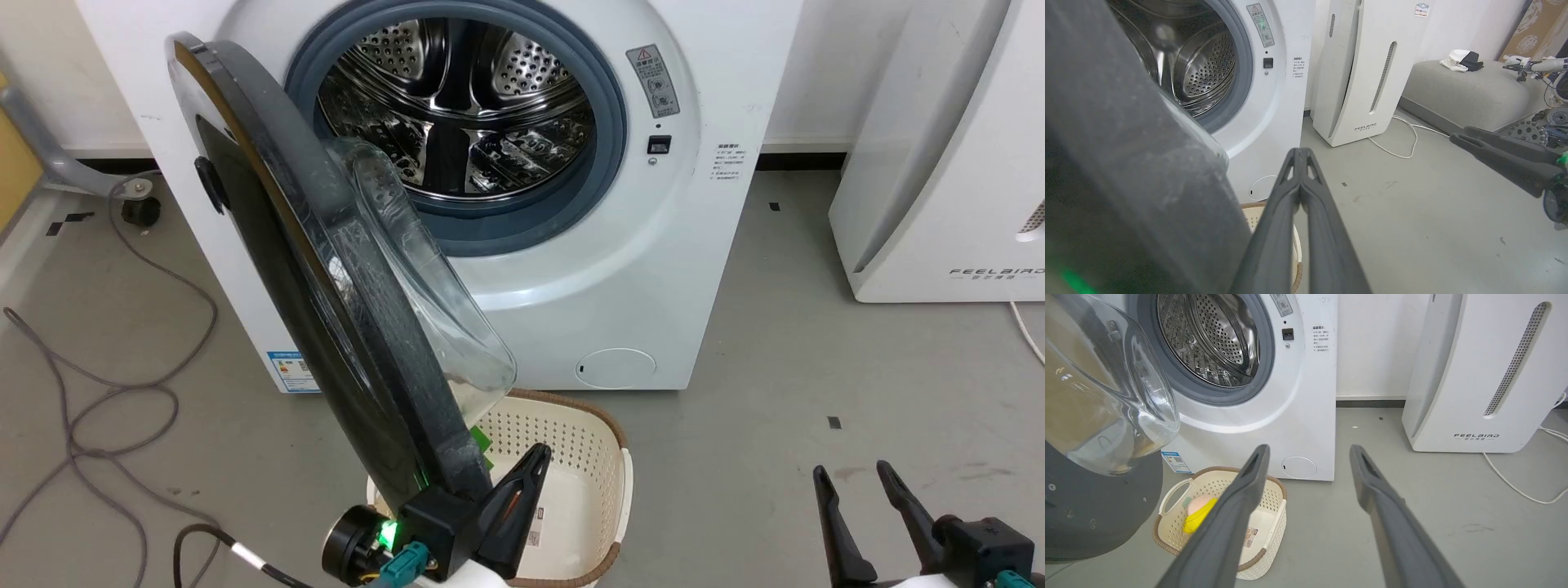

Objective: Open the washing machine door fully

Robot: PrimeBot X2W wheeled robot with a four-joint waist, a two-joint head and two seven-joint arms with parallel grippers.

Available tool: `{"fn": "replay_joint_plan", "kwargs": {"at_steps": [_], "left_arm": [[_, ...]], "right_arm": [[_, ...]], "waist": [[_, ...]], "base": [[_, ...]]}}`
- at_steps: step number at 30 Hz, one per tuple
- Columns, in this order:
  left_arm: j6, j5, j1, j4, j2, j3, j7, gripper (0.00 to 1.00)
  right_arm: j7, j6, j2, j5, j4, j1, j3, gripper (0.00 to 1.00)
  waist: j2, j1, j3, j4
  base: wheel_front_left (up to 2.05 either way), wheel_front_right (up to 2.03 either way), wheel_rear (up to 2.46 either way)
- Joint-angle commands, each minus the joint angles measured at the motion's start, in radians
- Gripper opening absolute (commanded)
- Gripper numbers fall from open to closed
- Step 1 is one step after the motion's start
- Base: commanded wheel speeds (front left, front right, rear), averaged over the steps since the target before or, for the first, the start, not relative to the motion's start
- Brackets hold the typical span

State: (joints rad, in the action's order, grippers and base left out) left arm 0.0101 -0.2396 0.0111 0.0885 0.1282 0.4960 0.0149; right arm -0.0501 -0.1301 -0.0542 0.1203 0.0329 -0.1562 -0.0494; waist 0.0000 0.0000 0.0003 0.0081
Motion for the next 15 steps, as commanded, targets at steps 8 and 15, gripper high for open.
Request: {"fn": "replay_joint_plan", "kwargs": {"at_steps": [8,15], "left_arm": [[0.063,-0.015,-0.051,0.026,0.002,-0.045,-0.021,0.0],[0.117,-0.018,-0.124,0.107,0.012,-0.077,-0.046,0.0]], "right_arm": [[-0.011,-0.001,0.004,0.011,-0.017,-0.001,0.007,1.0],[-0.012,-0.001,0.004,0.01,-0.03,-0.003,-0.004,1.0]], "waist": [[0.0,0.0,0.007,0.005],[0.0,0.0,0.008,0.033]], "base": [[0.0,0.0,0.0],[0.0,0.0,0.0]]}}
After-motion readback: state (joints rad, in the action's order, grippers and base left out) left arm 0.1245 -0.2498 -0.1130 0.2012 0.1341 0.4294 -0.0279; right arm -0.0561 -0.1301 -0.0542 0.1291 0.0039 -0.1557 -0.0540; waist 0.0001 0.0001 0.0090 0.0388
